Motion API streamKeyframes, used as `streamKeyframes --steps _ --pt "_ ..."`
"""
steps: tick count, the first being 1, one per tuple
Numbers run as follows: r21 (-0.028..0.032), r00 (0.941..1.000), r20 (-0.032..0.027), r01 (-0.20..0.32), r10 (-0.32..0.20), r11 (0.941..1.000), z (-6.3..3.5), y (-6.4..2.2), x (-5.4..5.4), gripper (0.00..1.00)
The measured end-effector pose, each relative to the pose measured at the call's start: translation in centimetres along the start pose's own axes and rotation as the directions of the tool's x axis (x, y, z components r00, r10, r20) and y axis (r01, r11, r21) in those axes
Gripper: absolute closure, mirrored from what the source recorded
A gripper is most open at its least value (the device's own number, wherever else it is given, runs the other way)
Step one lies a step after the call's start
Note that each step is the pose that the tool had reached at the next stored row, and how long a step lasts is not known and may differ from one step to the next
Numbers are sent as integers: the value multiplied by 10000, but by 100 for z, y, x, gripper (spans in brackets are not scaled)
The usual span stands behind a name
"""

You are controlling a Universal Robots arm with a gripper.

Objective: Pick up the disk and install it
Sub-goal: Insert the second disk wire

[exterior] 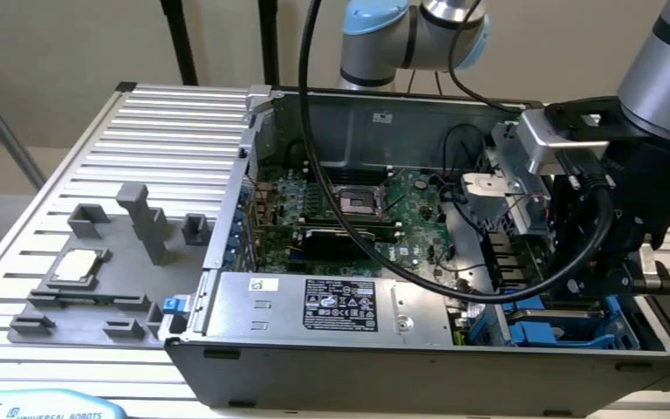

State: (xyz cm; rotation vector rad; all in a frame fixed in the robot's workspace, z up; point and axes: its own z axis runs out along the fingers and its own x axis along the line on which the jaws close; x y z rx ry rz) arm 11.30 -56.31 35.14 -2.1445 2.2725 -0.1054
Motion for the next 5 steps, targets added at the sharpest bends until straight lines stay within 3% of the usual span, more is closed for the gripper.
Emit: streamKeyframes --steps 5 --pt "-1 10000 26 -2 2 10000 -1 0 1 70"
